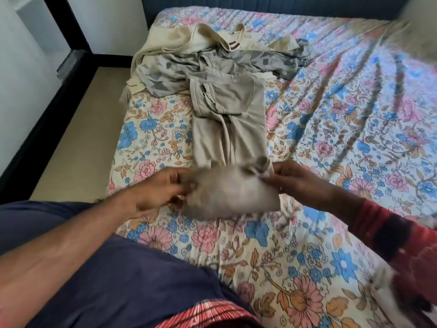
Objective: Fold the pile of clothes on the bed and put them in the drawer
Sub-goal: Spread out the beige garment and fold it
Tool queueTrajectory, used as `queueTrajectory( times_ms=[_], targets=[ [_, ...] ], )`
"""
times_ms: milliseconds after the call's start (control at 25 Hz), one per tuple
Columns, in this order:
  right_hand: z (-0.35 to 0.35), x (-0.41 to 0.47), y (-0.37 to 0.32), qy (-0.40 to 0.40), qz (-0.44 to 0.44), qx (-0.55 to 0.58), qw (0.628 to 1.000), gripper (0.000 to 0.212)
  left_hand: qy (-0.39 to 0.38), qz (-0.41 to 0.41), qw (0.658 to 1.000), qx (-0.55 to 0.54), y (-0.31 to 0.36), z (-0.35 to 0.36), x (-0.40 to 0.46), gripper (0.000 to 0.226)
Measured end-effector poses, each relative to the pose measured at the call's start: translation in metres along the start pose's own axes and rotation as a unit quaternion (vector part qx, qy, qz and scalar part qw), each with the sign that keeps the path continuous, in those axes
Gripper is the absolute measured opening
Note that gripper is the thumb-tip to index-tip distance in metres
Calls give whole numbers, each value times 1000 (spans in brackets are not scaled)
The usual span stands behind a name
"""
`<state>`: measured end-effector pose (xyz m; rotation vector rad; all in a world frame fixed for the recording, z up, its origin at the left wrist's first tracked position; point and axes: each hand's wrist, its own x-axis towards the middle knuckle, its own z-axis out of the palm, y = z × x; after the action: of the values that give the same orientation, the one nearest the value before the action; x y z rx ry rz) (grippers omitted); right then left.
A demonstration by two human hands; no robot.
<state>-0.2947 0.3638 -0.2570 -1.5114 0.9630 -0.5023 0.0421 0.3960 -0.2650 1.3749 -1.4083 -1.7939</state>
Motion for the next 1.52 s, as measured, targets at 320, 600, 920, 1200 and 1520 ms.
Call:
queueTrajectory(
  times_ms=[320, 600, 920, 1200, 1520],
  targets=[
    [2, 47, -1, 244, 186, 115, 945, 37, 262, -114, 942, -178, 12, 23, 18, 51],
    [24, 63, 7, 459, 58, -170, 870, 25, 406, 112, 907, 33, 22, 50, 54, 16],
    [24, 22, 21, 405, -26, -308, 861, 35, 383, 267, 828, 311, -20, 14, 35, 19],
    [23, -10, 47, 66, -11, -465, 883, 70, 121, 274, 721, 625, -49, 7, 33, 79],
    [17, -8, 23, 93, -3, -449, 889, 44, 150, 289, 782, 532, -21, -1, 30, 32]
  ],
)
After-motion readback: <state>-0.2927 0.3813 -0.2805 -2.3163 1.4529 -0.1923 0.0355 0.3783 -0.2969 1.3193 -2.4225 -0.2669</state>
